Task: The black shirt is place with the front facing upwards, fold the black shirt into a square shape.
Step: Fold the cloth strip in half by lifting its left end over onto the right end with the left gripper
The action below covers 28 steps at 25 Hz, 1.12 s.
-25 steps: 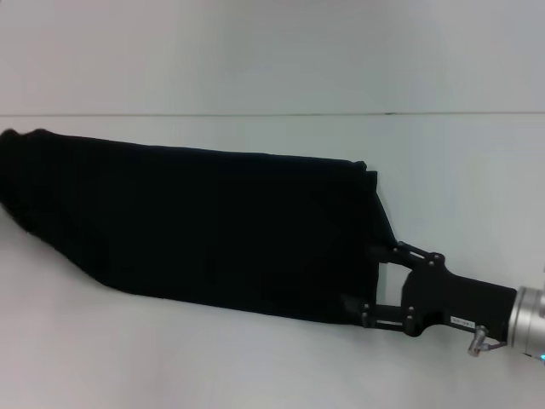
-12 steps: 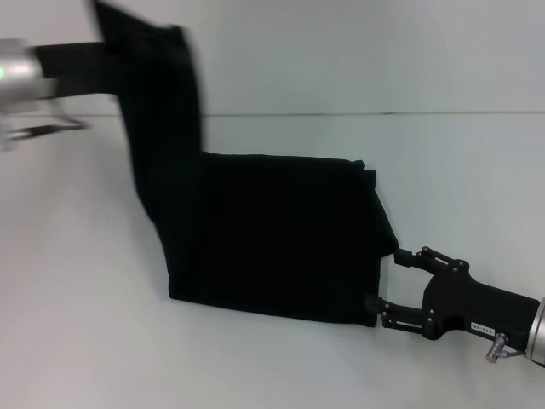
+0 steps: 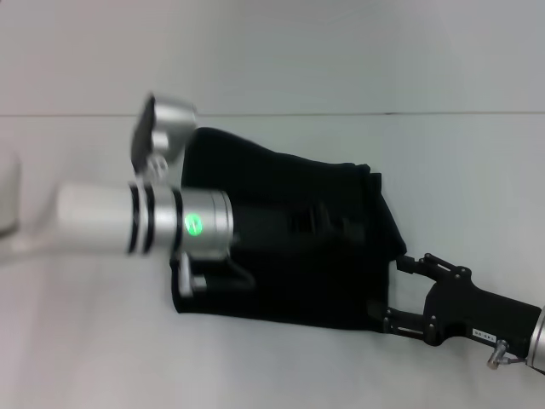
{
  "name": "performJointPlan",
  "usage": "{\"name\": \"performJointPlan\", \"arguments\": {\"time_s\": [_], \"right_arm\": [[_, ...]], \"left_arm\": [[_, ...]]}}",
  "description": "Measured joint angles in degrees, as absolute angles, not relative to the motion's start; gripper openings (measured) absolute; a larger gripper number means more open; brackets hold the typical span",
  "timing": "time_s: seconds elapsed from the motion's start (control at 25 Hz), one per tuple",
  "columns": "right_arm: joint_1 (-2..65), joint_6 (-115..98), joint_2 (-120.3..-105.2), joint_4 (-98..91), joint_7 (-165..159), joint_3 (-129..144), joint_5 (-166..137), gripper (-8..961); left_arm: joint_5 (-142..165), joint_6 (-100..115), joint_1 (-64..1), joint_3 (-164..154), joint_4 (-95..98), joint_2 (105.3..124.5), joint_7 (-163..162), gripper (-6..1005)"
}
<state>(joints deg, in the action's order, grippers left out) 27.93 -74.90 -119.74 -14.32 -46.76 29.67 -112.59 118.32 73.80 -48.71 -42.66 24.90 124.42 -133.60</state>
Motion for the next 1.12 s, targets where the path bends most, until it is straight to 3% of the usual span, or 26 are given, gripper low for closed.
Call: {"name": "performJointPlan", "arguments": {"time_s": [0.28, 1.12], "right_arm": [[29.18, -70.85, -120.11, -13.24, -46.76, 26.0, -112.51, 930], [43.38, -52.24, -120.43, -6.35, -46.31, 25.05, -107.99, 929]], "left_arm": [[114.49, 72.01, -47.55, -43.24, 18.68, 124.28, -129.09, 49], [113.72, 80.2, -46.5, -43.33, 21.82, 124.1, -127.94, 48]]}}
